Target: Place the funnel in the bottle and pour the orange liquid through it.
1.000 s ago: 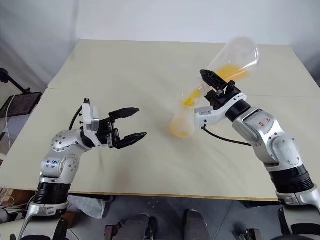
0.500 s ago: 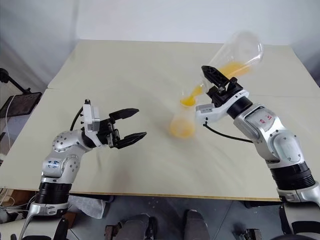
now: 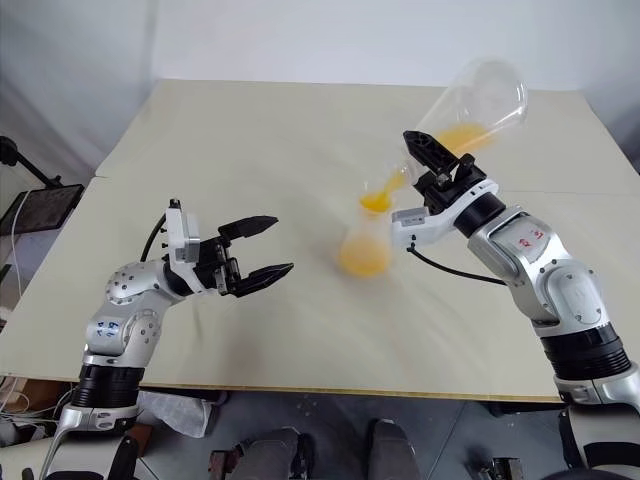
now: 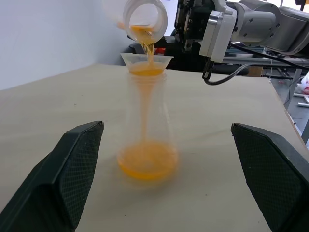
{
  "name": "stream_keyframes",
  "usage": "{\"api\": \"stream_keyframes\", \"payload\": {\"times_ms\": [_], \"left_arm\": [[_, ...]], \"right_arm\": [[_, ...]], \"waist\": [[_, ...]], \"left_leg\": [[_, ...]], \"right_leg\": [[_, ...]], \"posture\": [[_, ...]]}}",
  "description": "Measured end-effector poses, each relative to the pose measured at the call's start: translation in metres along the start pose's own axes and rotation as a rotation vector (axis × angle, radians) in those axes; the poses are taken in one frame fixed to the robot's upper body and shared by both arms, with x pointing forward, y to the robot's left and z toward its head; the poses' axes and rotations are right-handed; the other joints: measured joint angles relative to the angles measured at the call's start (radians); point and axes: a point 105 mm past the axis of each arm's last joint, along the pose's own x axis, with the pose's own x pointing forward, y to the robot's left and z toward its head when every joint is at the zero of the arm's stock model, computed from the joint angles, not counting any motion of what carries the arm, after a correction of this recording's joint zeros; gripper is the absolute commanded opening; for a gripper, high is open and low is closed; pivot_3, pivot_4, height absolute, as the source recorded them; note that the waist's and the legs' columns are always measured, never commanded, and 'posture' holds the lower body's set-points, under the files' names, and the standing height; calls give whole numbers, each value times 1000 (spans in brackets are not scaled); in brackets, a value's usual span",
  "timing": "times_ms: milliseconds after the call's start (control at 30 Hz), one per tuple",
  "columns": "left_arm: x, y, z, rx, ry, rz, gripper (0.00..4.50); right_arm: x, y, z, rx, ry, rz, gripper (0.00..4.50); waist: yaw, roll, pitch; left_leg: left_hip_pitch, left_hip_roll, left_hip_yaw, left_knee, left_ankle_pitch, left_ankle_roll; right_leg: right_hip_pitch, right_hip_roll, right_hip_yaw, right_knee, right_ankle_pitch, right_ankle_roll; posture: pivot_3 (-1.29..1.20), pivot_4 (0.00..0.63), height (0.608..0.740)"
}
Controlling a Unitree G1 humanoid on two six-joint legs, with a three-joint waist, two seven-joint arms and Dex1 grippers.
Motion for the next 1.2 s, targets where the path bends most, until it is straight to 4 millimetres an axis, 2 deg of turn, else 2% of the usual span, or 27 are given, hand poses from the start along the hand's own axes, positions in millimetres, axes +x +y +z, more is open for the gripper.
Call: {"api": "stream_keyframes", "payload": {"times_ms": [1200], "left_arm": [[5, -2, -1, 1, -24, 5, 4500]], "right_arm": [[0, -7, -3, -56, -12, -12, 2428]], "waist": [[0, 0, 0]], "left_leg": [[0, 0, 0, 0, 0, 0]], "right_leg": [[0, 0, 0, 0, 0, 0]], "posture": [[0, 150, 740]]}}
